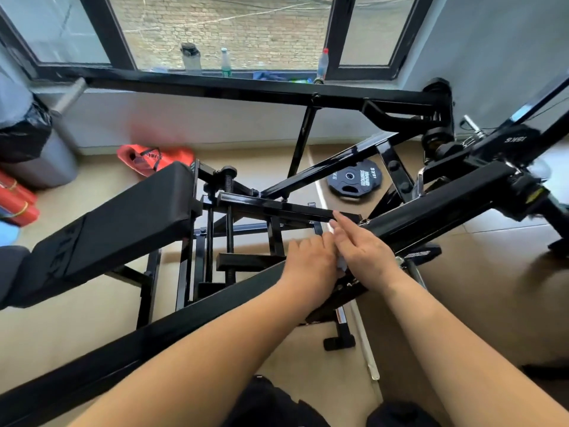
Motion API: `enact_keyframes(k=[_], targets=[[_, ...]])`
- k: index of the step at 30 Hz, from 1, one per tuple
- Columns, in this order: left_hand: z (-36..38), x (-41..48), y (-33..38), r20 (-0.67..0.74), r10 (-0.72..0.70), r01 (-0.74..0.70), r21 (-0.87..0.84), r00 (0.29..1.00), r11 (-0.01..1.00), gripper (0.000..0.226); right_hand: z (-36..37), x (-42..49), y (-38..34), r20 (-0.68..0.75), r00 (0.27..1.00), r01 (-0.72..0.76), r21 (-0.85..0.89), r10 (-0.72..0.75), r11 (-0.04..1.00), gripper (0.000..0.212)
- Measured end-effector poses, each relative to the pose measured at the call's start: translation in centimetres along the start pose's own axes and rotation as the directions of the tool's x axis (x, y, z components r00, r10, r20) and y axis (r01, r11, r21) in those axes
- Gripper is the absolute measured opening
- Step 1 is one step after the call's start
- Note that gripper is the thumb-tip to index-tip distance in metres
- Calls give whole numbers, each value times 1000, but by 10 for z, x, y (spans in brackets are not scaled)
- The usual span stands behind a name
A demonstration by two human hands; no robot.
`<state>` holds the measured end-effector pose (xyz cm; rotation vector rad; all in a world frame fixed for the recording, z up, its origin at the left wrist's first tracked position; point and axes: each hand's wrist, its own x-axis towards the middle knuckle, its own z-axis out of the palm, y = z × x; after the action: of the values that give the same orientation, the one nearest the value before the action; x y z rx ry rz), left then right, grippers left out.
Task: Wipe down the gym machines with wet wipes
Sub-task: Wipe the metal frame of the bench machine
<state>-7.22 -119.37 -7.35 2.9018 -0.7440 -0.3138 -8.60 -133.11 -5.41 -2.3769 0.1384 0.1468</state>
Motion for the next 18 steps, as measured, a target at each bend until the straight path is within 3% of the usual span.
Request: enact_keyframes(k=[2,4,6,11,16,18], targets=[[0,-15,-15,7,60,-60,24,998,998,77,-3,-5,0,-49,999,17,-55,-20,998,46],[5,-36,-40,27,90,-92,56,996,994,80,-2,-9,9,-147,981,58,-389,-124,920,48],[11,-54,-60,52,90,-94,66,995,993,82,2,-11,18,-147,983,10,-557,-111,830,58],[-3,-26,-36,107,102,-106,33,989,994,84,5,-5,25,-136,989,-21,-555,-66,831,61],[-2,-17,-18,96,177,-183,53,980,982,82,-27,-4,31,-150,987,1,-307,-49,952,49],[-4,-38,-25,115,221,-231,86,968,969,84,-35,-4,36,-179,980,13,-390,-90,921,46]])
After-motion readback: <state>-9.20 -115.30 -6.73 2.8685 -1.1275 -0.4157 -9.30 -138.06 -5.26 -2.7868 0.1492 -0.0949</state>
